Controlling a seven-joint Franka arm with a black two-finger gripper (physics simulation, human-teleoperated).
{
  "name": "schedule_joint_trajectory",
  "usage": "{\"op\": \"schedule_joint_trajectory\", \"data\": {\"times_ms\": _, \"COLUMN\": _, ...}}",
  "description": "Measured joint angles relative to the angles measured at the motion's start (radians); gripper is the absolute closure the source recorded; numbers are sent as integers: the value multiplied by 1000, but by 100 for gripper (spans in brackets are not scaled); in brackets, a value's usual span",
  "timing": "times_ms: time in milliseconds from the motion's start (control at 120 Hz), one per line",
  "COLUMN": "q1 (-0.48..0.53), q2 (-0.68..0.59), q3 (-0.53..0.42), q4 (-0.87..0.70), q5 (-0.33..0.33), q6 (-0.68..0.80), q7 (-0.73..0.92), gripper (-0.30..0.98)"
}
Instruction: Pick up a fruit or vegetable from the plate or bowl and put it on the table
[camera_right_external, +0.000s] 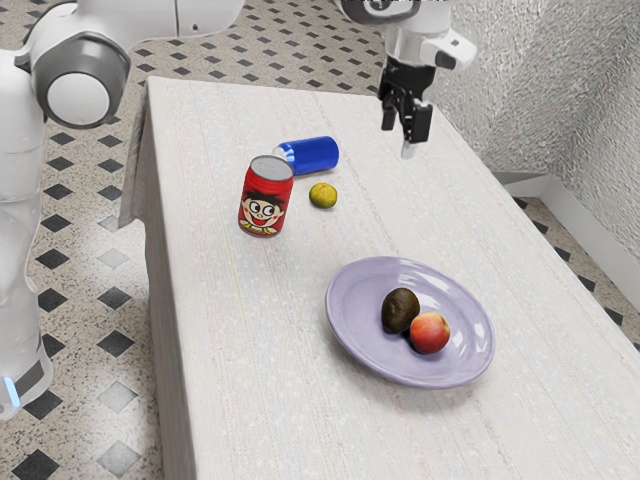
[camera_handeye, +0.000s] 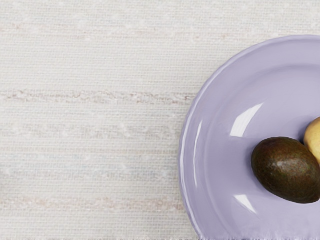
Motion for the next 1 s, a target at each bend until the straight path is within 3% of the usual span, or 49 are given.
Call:
{"op": "schedule_joint_trajectory", "data": {"times_ms": 283, "q1": 4, "q2": 50, "q3": 3, "q4": -17, "q5": 6, "q6": -17, "q7": -3, "gripper": 0}}
{"op": "schedule_joint_trajectory", "data": {"times_ms": 592, "q1": 7, "q2": 29, "q3": 34, "q4": -120, "q5": 9, "q6": 7, "q7": -2, "gripper": 0}}
{"op": "schedule_joint_trajectory", "data": {"times_ms": 858, "q1": 2, "q2": 27, "q3": 33, "q4": -103, "q5": 33, "q6": -19, "q7": 61, "gripper": 0}}
{"op": "schedule_joint_trajectory", "data": {"times_ms": 1000, "q1": -3, "q2": 29, "q3": -45, "q4": -102, "q5": 79, "q6": -29, "q7": 113, "gripper": 0}}
